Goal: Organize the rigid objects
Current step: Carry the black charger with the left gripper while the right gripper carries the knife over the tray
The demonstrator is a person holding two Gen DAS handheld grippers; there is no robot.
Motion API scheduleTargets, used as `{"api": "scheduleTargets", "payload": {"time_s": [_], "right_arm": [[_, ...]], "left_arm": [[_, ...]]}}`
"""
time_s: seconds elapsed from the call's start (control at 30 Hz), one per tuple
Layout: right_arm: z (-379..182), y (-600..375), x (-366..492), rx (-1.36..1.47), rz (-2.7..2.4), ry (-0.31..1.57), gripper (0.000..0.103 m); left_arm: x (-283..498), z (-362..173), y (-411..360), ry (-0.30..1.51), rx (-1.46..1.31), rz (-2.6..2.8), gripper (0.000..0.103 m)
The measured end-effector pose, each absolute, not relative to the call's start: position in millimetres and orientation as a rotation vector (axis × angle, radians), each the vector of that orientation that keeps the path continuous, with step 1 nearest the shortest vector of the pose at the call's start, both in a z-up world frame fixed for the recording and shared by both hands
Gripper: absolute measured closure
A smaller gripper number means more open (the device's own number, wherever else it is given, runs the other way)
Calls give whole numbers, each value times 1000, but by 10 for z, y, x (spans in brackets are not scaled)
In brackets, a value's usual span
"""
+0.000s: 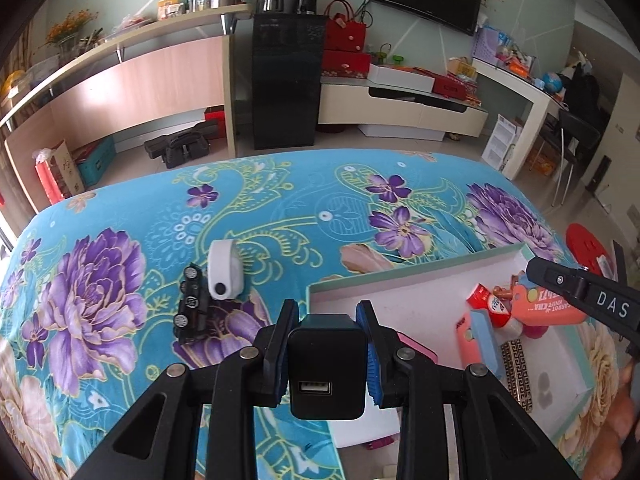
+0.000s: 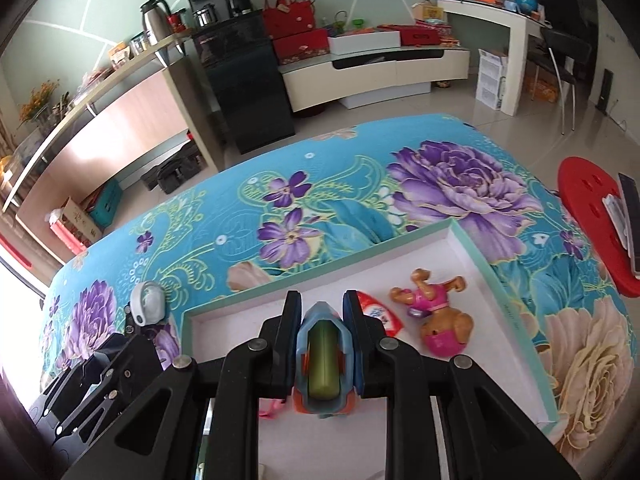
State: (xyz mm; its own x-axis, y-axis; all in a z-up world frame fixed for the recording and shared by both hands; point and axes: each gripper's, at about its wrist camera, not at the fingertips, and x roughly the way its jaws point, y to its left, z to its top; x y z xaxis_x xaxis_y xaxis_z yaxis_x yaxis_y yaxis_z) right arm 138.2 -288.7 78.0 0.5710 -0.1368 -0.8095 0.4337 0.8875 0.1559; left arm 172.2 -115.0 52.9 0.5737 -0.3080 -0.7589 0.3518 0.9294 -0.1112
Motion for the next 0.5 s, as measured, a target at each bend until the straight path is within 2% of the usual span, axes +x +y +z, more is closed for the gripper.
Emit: {"api": "scheduleTargets", "payload": {"time_s": [0.5], "right_arm": [[506, -3104, 1412, 400, -360, 994, 81]], "left_arm": [[1759, 284, -1524, 902, 115, -443, 71]]}}
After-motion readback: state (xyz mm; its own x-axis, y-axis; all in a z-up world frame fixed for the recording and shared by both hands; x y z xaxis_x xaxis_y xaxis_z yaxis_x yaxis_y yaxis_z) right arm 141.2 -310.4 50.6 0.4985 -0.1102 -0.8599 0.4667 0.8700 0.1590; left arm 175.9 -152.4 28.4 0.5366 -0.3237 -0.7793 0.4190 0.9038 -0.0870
